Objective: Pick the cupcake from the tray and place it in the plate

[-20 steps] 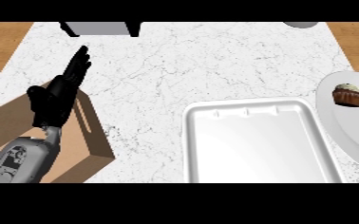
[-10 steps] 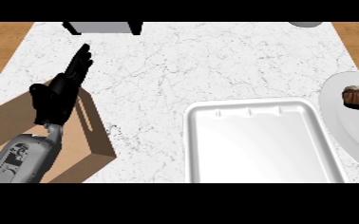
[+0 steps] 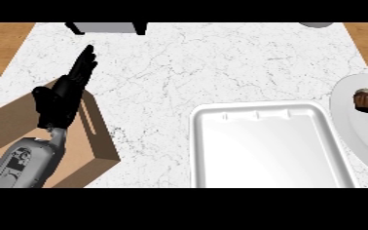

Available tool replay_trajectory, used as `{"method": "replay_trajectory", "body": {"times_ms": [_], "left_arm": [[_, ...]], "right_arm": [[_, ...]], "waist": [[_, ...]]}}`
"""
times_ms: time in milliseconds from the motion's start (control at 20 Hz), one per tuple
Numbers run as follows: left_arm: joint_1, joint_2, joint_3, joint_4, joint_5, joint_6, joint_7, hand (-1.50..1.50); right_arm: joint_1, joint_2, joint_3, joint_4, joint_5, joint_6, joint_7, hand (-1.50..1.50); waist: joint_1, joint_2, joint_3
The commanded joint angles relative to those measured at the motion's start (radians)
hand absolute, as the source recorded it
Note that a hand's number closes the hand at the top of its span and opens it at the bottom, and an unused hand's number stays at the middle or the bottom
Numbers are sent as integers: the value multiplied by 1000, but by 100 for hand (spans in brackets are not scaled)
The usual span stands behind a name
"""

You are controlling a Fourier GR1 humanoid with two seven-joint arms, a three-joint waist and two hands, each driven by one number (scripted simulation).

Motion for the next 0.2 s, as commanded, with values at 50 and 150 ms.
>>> {"method": "replay_trajectory", "body": {"times_ms": [50, 150], "left_arm": [[56, -42, -26, 13, -14, 25, -34, 0], [16, -25, -17, 23, -3, 11, -4, 0]], "right_arm": [[37, -18, -11, 17, -15, 153, -120, -150], [51, -3, -2, 8, -9, 141, -133, -150]], "waist": [[1, 8, -7], [-10, 12, -6]]}}
